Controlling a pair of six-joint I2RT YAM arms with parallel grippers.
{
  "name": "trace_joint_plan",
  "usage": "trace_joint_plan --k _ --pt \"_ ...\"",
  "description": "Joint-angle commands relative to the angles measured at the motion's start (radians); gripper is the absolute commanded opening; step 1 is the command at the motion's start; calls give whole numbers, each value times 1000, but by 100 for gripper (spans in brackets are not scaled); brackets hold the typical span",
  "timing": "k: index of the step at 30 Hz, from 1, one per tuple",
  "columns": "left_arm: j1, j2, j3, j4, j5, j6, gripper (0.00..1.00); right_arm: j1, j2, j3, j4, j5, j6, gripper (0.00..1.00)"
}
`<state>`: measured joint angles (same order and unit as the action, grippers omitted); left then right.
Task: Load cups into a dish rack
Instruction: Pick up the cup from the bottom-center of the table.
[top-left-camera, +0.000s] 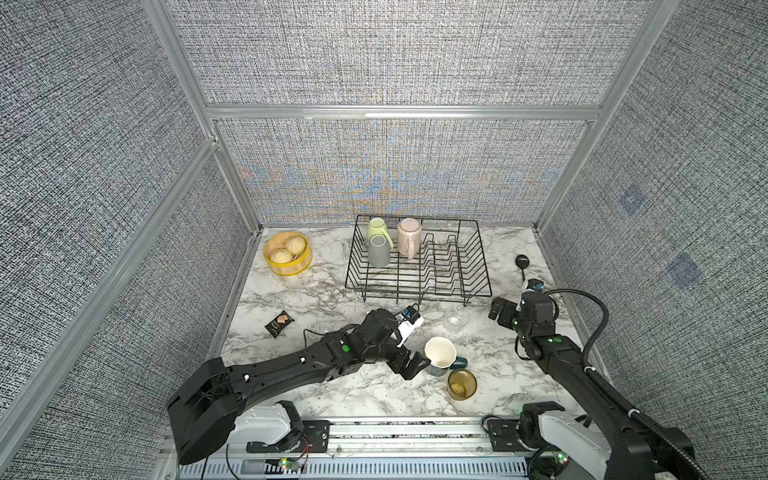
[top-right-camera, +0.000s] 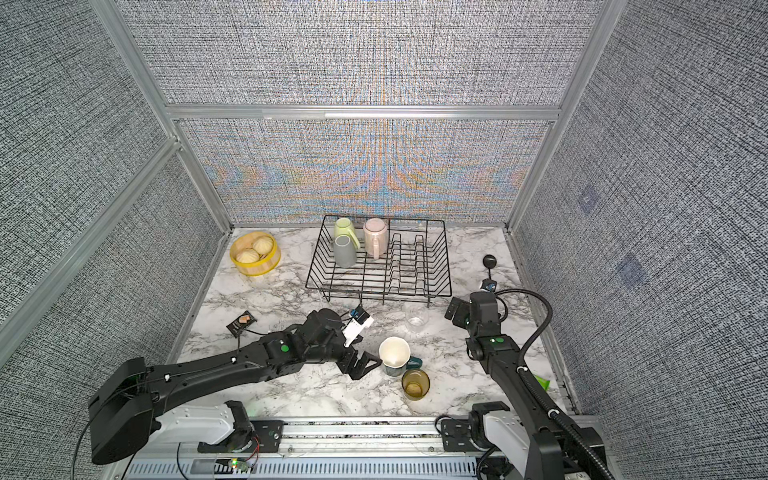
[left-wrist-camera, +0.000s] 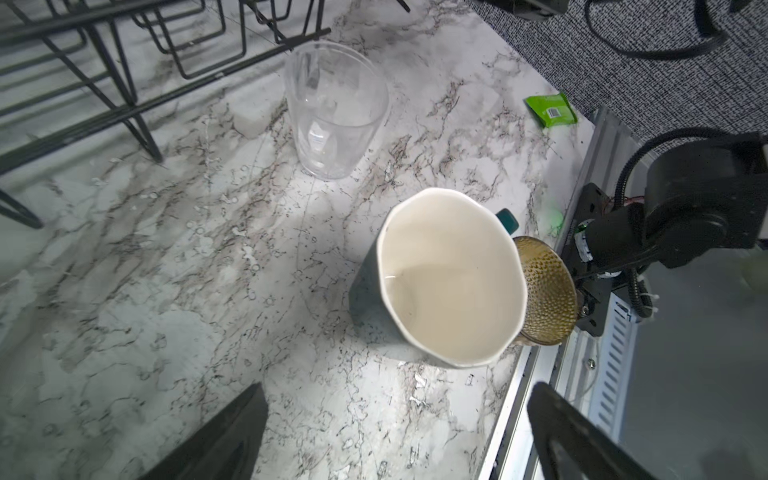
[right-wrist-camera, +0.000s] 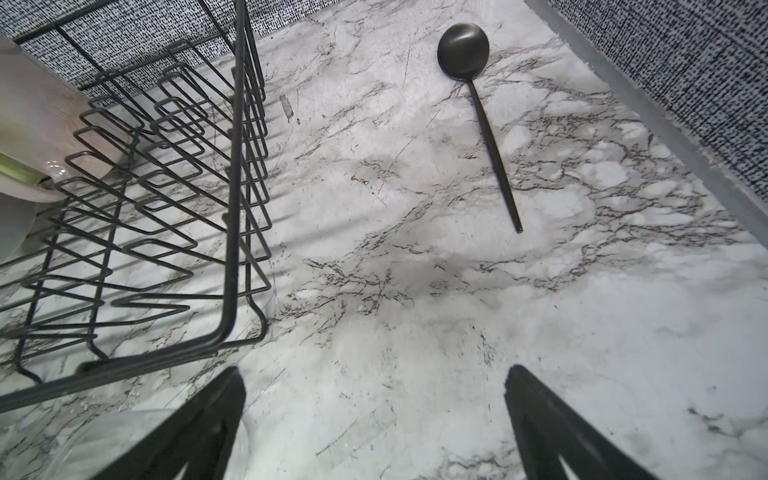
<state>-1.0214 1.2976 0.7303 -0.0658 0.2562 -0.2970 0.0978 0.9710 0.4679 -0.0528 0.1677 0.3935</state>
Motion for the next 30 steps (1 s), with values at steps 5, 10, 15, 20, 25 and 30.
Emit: trace_joint_plan --k 5,10,15,20,25,30 --pt "-3 87 75 23 -43 -23 99 0 -38 -25 34 5 11 98" --pt "-11 175 136 14 -46 -31 89 0 -21 -28 59 5 14 99" --pt "-18 268 202 -42 -89 -25 79 0 -14 -17 45 -2 11 99" --pt "-23 299 203 -24 -116 -47 66 -1 -18 -17 42 -11 3 98" --pt "-23 283 195 -37 -216 -75 50 0 5 2 34 -39 -13 98" --pt "-23 298 211 -71 -213 -68 36 0 24 14 31 -46 -14 98"
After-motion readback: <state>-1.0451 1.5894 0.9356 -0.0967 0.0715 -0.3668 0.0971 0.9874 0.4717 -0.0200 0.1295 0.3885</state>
